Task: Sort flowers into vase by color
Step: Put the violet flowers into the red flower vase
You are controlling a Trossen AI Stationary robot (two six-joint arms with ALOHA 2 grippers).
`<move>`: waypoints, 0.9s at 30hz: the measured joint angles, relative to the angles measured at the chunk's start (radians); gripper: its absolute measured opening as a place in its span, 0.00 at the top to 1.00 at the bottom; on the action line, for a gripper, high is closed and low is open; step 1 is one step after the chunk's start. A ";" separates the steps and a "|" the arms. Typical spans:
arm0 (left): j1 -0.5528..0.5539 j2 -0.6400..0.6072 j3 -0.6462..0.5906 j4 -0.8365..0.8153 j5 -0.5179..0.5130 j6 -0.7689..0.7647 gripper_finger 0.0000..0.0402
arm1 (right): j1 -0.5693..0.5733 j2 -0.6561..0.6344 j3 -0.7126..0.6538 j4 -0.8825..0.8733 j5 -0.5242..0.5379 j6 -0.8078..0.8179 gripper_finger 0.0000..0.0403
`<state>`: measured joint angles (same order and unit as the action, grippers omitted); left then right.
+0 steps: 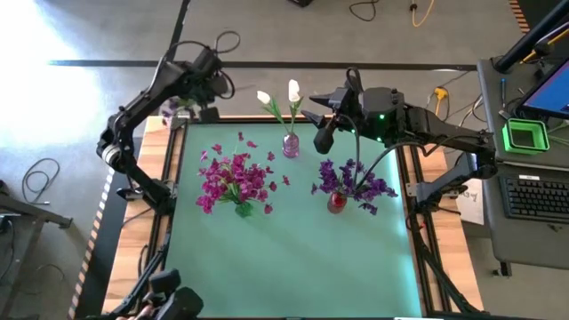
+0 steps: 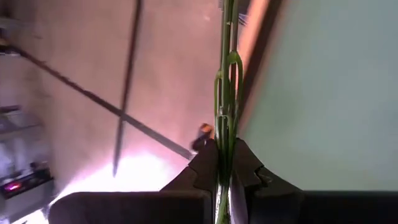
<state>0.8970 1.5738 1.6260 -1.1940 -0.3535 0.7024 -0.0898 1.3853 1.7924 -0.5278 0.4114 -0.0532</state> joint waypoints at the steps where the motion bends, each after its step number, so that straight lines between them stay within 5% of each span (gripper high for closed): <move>1: -0.003 0.000 0.025 -0.003 -0.010 -0.003 1.00 | 0.000 0.000 0.000 0.000 0.000 0.000 0.52; 14: -0.124 -0.003 0.505 0.045 0.020 0.024 1.00 | 0.000 0.000 0.000 0.001 0.000 -0.010 0.52; 21: -0.254 -0.005 0.730 0.143 0.422 -0.056 1.00 | 0.011 -0.012 -0.001 -0.002 0.008 -0.054 0.52; 27: -0.391 -0.043 0.674 0.311 0.599 -0.118 1.00 | 0.057 -0.081 0.000 0.008 0.018 -0.120 0.52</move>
<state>0.5056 1.5313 2.2999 -0.8827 0.2457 0.5840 -0.0324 1.3041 1.7927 -0.5201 0.4299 -0.1736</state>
